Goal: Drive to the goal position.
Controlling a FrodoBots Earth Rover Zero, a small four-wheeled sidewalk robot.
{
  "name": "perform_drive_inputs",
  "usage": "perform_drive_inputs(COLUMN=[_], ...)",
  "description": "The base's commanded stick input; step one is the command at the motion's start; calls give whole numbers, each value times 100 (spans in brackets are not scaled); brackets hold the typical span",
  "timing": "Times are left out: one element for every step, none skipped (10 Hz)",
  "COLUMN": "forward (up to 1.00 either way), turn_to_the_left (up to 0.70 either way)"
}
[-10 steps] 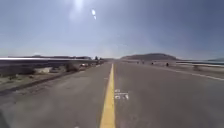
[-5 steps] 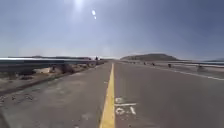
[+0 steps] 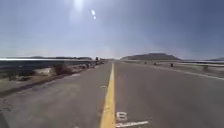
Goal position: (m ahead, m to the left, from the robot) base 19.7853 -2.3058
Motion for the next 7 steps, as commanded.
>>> perform_drive_inputs(forward=[85, 85, 85, 85, 85, 85, 85], turn_to_the_left=[0, 0, 0, 0, 0, 0, 0])
